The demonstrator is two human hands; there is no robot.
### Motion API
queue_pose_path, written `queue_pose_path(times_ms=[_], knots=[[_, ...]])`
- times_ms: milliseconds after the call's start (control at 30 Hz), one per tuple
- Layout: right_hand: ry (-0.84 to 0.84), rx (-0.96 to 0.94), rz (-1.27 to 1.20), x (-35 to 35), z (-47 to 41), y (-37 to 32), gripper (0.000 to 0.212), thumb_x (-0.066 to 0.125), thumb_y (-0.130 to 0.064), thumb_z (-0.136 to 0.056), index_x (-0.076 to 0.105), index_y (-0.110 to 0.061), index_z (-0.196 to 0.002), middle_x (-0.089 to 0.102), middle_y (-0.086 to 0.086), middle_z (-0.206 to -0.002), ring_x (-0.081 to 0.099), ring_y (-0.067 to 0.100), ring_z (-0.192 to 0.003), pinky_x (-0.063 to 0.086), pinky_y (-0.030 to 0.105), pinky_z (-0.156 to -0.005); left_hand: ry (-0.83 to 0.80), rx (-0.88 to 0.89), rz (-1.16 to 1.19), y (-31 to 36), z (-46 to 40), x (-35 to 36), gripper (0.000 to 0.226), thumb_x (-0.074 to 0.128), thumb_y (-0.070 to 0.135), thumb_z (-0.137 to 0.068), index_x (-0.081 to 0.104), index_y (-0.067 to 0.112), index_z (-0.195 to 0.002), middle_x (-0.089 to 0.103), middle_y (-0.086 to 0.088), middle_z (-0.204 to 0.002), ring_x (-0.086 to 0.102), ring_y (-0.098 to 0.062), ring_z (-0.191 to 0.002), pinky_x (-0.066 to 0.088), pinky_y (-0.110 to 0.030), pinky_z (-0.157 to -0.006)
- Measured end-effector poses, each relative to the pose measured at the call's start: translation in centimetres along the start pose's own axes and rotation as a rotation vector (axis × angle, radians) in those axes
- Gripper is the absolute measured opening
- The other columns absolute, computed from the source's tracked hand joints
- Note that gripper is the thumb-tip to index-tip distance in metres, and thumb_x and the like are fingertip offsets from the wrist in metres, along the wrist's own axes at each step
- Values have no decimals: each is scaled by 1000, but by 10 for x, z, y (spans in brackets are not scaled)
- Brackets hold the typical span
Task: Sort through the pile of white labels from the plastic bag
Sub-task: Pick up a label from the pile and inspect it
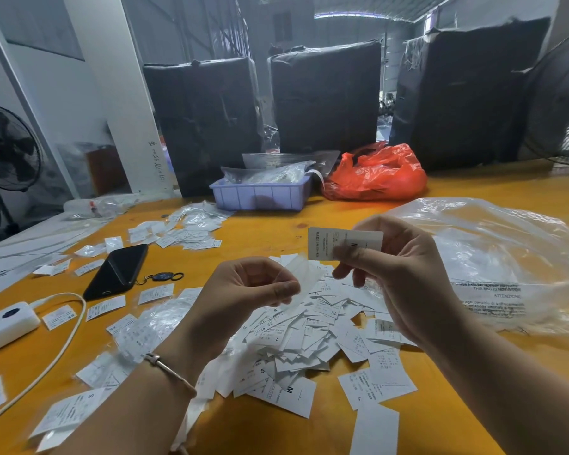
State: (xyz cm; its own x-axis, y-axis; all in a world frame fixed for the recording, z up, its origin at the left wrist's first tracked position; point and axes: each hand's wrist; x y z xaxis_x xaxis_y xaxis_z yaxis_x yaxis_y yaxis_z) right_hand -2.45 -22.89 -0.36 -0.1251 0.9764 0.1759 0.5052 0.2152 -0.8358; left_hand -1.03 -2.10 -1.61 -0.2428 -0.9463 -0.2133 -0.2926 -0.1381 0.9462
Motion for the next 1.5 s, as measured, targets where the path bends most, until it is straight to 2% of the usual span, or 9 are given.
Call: queue_pose_path(times_ms=[300,433,667,833,933,1100,1500], knots=[[3,-13,92,0,1,3,13,70,8,-76,58,9,-75,69,17,-70,62,20,-53,41,22,-45,6,4,2,1,0,0,27,81,30,-63,76,9,-79,71,-10,-76,65,-14,-70,54,-22,-69],[31,-28,80,-1,0,2,11,68,10,-76,59,4,-73,69,11,-66,62,20,-52,42,22,-45,5,2,7,2,0,0,27,81,30,-62,76,9,-78,71,-9,-75,65,-13,-69,54,-22,-68],[13,-8,90,-1,0,5,12,68,10,-77,57,8,-73,68,19,-70,60,20,-51,40,23,-45,19,4,16,2,0,0,27,82,30,-62,76,9,-78,72,-10,-75,65,-14,-68,54,-22,-68],[-6,1,107,-2,0,6,15,69,9,-76,58,2,-70,67,23,-70,59,20,-51,39,24,-46,15,5,20,3,0,0,23,81,28,-63,77,11,-77,72,-9,-75,65,-14,-69,54,-22,-68],[0,-8,114,-5,-3,6,12,67,10,-78,58,6,-72,67,21,-70,58,19,-51,39,24,-45,11,3,4,2,1,-1,23,81,28,-64,77,11,-78,72,-10,-77,66,-14,-69,55,-22,-68],[-38,-2,146,-3,-1,7,10,69,-5,-68,61,-2,-70,66,17,-67,58,19,-51,39,23,-46,4,3,11,4,1,0,25,82,31,-62,77,13,-78,73,-9,-77,66,-14,-69,55,-22,-68],[-92,49,230,-2,0,9,7,63,-4,-64,60,0,-68,58,9,-56,52,14,-47,36,20,-44,-1,-9,34,5,2,-1,22,81,32,-63,78,17,-78,74,-9,-81,66,-14,-71,55,-22,-69]])
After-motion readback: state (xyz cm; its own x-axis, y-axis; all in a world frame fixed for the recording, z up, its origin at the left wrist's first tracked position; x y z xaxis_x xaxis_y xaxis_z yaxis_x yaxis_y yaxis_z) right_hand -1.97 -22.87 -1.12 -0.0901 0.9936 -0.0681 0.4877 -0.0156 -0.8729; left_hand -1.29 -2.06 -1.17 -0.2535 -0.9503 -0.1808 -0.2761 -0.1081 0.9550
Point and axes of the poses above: each hand's wrist, its own z-axis away from the middle knuckle, its own x-axis out of the palm, y = z × x
